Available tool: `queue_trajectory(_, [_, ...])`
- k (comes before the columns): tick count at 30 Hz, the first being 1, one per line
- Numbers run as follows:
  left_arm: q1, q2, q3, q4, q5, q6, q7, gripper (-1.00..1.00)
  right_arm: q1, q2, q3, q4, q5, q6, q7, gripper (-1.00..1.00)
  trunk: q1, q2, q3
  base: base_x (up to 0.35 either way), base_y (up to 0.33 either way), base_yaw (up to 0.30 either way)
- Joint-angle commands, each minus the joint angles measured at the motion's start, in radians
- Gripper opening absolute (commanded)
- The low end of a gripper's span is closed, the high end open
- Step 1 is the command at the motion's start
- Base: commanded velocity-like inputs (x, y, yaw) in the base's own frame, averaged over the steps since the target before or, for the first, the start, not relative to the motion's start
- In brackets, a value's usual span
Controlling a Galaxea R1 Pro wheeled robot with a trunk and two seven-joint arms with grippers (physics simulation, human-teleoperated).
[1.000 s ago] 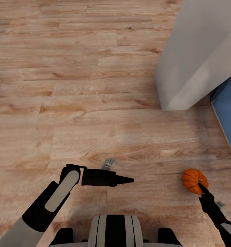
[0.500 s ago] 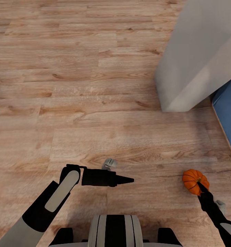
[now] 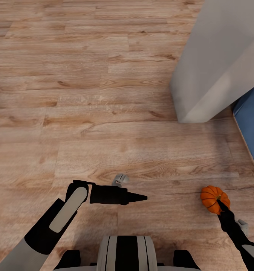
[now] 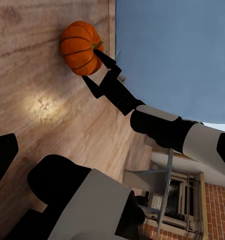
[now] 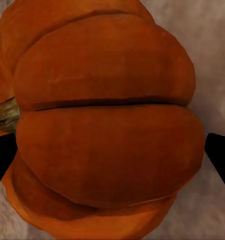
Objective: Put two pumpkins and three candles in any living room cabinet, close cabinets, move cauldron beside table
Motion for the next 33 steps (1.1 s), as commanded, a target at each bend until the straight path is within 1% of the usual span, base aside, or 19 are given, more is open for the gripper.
queue_trajectory(1, [-0.001,0.000,-0.001,0.000,-0.010,0.001,-0.010,1.00,0.000,0.000,0.025,0.004,0.003,0.007,-0.048,-1.00,0.000,0.000,0.000,0.000,0.000,0.000])
queue_trajectory(13, [-0.001,0.001,-0.001,0.000,-0.010,0.001,-0.010,1.00,0.000,0.000,0.025,0.005,0.003,0.007,-0.049,-1.00,0.000,0.000,0.000,0.000,0.000,0.000])
queue_trajectory(16, [-0.001,0.002,-0.001,0.000,-0.010,0.001,-0.010,1.00,0.000,0.000,0.034,0.005,0.003,0.008,-0.049,-1.00,0.000,0.000,0.000,0.000,0.000,0.000])
queue_trajectory(20, [-0.001,0.002,-0.001,0.000,-0.010,0.001,-0.010,1.00,0.000,0.000,0.041,0.005,0.003,0.008,-0.049,-1.00,-0.002,0.001,0.015,0.000,0.000,0.000])
queue_trajectory(33, [-0.001,0.002,-0.001,0.000,-0.010,0.001,-0.010,1.00,0.000,0.000,0.043,0.005,0.003,0.008,-0.049,-1.00,-0.008,0.004,0.065,0.000,0.000,0.000])
